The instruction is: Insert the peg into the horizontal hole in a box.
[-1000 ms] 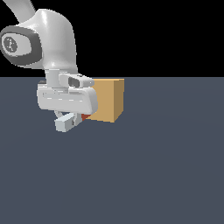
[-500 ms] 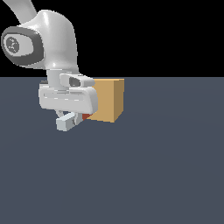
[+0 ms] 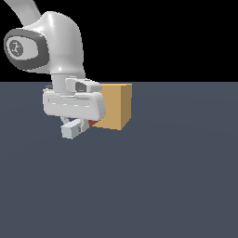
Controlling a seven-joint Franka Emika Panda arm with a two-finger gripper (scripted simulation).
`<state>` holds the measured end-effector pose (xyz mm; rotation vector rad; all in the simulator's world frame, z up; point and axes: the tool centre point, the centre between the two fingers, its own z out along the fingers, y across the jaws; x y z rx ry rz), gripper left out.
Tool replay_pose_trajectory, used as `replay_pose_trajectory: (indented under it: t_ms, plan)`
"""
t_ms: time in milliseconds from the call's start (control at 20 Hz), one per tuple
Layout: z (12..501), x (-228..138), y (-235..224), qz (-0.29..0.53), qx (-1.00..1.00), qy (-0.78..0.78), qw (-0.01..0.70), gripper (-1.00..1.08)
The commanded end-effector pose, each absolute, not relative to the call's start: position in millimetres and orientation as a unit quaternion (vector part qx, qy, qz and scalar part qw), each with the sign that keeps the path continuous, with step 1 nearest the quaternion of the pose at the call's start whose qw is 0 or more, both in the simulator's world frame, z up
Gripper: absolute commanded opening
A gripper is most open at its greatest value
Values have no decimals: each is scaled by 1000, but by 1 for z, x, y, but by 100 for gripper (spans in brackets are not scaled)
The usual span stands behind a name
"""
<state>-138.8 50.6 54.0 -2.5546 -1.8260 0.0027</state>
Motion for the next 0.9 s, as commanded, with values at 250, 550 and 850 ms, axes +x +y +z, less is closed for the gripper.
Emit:
replay_pose_trajectory:
  t_ms: [250, 550, 850]
  plan:
    - [55, -127, 87, 0, -813, -582, 0, -100]
    - [56, -114, 124, -1, -813, -582, 0, -100]
    - [55, -109, 137, -1, -813, -582, 0, -100]
